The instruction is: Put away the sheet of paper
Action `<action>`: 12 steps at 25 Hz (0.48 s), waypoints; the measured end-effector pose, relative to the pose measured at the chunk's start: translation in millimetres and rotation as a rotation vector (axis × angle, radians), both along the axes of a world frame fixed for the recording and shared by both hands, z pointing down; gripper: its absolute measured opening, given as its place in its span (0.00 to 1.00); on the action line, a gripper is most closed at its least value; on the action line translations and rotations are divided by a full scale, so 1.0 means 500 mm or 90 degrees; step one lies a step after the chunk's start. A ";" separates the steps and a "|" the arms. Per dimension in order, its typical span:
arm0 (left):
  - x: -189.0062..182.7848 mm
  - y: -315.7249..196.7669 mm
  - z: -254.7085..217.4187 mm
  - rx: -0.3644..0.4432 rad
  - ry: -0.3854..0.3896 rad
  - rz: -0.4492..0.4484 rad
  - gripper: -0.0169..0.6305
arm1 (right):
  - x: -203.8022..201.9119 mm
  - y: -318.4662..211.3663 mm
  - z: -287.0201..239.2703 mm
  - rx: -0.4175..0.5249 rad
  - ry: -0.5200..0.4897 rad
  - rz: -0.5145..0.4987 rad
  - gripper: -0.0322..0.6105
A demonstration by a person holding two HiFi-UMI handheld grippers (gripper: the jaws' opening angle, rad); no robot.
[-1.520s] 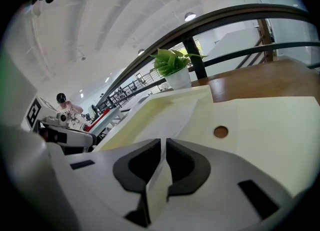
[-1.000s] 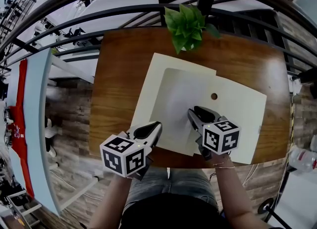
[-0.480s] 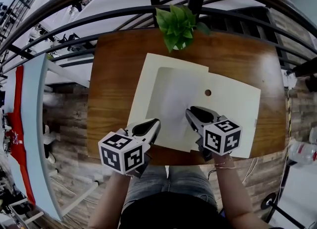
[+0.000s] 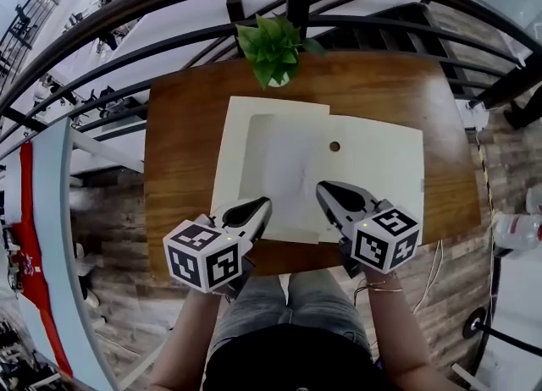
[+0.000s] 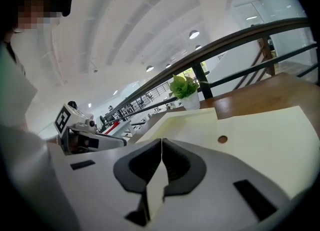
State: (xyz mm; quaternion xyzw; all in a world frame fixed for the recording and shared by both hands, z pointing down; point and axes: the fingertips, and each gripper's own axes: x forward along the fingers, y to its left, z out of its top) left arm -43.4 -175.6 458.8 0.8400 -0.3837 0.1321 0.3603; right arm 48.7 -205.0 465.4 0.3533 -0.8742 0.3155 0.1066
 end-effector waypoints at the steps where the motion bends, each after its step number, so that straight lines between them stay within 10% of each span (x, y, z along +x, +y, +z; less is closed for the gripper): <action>1: 0.005 0.003 -0.006 0.007 0.004 0.009 0.06 | 0.006 0.007 -0.010 0.007 -0.007 0.012 0.10; 12: 0.050 0.044 -0.087 0.109 0.056 0.057 0.06 | 0.076 0.093 -0.106 0.080 -0.015 0.118 0.09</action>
